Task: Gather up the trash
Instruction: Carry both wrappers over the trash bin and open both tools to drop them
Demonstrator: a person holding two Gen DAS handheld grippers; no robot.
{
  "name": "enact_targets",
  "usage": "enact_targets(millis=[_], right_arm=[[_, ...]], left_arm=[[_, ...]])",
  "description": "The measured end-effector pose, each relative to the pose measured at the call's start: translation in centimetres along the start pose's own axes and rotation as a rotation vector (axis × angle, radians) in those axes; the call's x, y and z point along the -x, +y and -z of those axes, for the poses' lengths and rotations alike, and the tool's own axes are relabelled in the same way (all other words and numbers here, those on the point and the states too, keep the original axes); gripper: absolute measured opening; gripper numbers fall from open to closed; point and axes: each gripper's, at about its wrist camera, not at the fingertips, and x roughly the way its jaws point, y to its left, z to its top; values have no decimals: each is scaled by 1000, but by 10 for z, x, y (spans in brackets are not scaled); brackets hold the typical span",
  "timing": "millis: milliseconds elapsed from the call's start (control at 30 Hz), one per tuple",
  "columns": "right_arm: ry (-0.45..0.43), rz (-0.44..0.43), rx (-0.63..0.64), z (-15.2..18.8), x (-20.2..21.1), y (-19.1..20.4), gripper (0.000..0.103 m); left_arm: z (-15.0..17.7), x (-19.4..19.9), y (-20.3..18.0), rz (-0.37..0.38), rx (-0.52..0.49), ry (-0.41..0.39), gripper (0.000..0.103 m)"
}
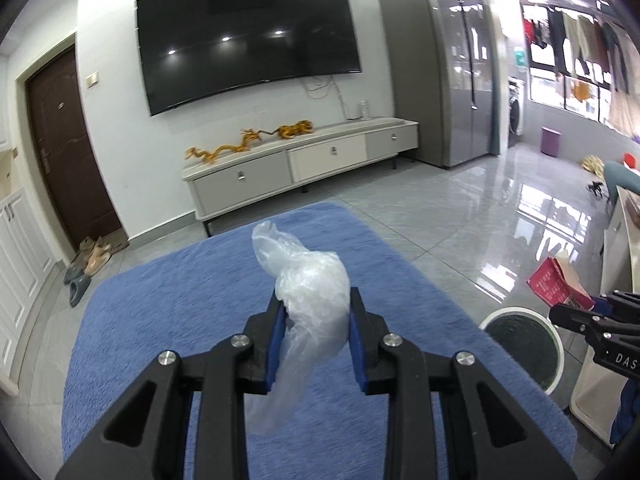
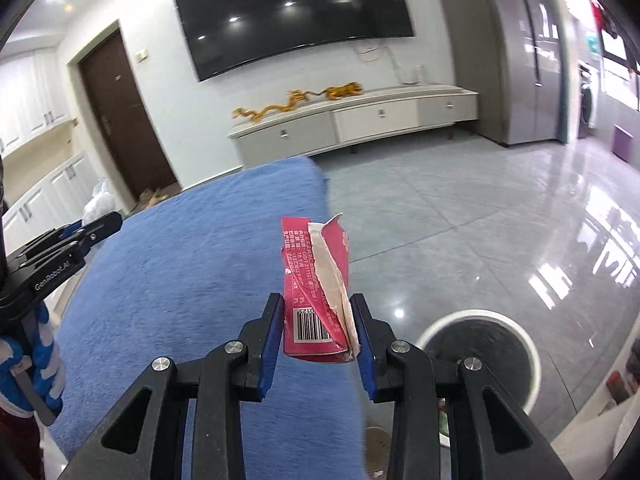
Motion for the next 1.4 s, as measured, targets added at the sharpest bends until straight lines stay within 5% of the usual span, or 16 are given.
enact_targets(millis=[767,1400], right_arm=[[45,151,-327,43,-15,-162,31],[176,231,-487,82,-44,-224,33]], left_arm=[[-17,-84,-196,256,-281,148,27],[-8,-136,-279,418,-347,282,29]])
